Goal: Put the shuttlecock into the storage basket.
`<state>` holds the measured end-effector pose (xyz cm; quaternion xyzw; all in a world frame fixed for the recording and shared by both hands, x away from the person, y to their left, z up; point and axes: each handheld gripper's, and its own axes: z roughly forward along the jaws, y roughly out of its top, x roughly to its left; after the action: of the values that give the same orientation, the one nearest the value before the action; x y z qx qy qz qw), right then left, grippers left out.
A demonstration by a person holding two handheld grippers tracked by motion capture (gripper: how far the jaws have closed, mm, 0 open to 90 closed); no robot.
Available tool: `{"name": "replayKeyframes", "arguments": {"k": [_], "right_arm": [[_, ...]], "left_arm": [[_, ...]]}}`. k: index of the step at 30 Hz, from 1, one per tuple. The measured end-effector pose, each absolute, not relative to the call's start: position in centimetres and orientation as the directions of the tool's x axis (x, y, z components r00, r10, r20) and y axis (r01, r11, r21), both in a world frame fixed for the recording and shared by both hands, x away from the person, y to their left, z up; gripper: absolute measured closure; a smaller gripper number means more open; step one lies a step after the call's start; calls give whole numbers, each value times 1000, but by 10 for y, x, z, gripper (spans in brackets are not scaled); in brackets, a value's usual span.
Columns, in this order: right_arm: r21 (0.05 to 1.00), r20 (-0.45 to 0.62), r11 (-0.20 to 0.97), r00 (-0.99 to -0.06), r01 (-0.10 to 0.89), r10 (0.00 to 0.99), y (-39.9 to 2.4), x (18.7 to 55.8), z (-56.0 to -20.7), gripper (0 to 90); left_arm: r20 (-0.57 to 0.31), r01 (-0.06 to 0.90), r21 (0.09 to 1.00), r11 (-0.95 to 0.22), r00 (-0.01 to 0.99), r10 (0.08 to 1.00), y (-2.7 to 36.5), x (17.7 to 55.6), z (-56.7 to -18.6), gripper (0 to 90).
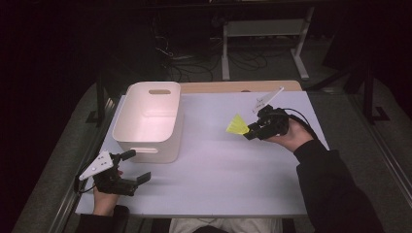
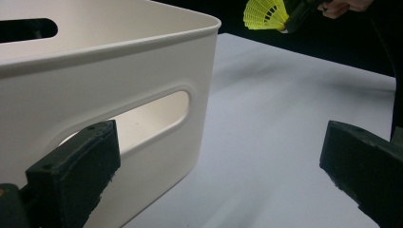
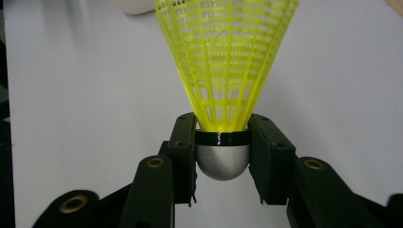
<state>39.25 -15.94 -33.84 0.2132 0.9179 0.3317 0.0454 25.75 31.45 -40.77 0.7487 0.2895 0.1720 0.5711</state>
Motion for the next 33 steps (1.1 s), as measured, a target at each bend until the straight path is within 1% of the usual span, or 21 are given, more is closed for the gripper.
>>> {"name": "replayKeyframes", "arguments": {"k": [8,20,33], "right_arm": [[637,42,690,-910,343,413,-153,394,-327,628],[641,44,685,-907,346,418,-149,399,-321,628],[653,32,681,-911,331,411,-142,403,-307,628]], "left_arm": [[-73,236,955,-180,774,629,315,258,-408,0],[-74,237,955,-179,774,629,314,258,-408,0],[-74,235,955,-179,775,627,315,257,-408,0]]}}
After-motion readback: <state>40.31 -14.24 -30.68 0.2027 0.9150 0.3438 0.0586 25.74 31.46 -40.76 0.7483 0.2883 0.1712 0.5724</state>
